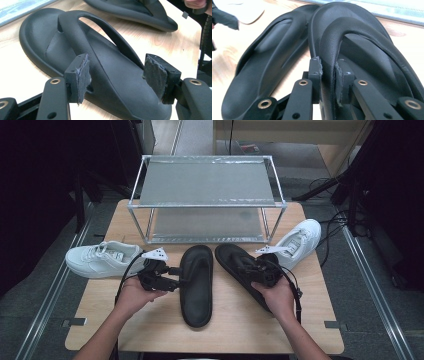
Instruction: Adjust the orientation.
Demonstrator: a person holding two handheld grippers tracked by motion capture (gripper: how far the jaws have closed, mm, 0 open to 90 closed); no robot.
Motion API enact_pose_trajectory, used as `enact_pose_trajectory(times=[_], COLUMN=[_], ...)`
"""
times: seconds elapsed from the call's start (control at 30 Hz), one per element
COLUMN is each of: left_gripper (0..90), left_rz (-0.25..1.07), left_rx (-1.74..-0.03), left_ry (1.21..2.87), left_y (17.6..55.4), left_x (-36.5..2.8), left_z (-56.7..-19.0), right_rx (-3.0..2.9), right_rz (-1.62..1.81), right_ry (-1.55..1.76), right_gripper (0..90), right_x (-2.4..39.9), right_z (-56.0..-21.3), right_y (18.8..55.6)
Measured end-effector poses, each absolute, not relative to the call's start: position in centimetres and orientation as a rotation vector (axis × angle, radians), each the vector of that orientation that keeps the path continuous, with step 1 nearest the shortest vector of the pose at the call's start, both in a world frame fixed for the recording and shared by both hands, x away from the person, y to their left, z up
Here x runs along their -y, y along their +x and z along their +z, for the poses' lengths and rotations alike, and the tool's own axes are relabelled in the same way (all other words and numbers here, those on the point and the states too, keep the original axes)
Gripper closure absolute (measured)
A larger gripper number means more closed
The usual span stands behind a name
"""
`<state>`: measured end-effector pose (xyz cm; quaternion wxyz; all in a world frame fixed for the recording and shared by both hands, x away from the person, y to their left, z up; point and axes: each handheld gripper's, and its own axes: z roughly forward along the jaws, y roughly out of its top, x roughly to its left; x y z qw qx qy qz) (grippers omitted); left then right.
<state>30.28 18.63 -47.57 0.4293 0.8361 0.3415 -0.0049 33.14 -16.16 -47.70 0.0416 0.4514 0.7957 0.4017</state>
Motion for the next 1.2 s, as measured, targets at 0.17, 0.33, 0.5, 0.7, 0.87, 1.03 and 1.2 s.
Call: enact_pose_trajectory(times=[0.17, 0.33, 0.5, 0.7, 0.87, 1.03, 1.2], left_gripper=[38.2, 38.2, 38.2, 38.2, 38.6, 44.3, 55.2], left_rz=[0.003, -0.001, -0.001, -0.002, 0.007, 0.035, -0.006], left_rx=[-0.846, -0.855, -0.851, -0.856, -0.852, -0.842, -0.871], left_ry=[2.085, 2.087, 2.096, 2.096, 2.1, 2.108, 2.088], left_y=[30.1, 30.1, 30.1, 29.9, 29.8, 29.6, 29.7], left_x=[-18.6, -18.6, -18.7, -18.7, -18.8, -18.9, -19.3], left_z=[-47.5, -47.6, -47.7, -47.7, -47.8, -47.8, -48.0], right_rx=[-2.413, -2.404, -2.41, -2.42, -2.418, -2.427, -2.424], right_rz=[1.197, 1.19, 1.167, 1.17, 1.183, 1.211, 1.274], right_ry=[1.422, 1.437, 1.434, 1.43, 1.417, 1.38, 1.3], right_gripper=[78.6, 78.4, 78.6, 78.8, 76.6, 67.1, 65.6], right_x=[15.7, 15.2, 14.5, 13.5, 12.9, 13.2, 14.5], right_z=[-48.4, -48.7, -49.2, -49.6, -49.7, -49.3, -47.9], right_y=[34.1, 34.7, 34.8, 34.9, 35.0, 34.8, 33.8])
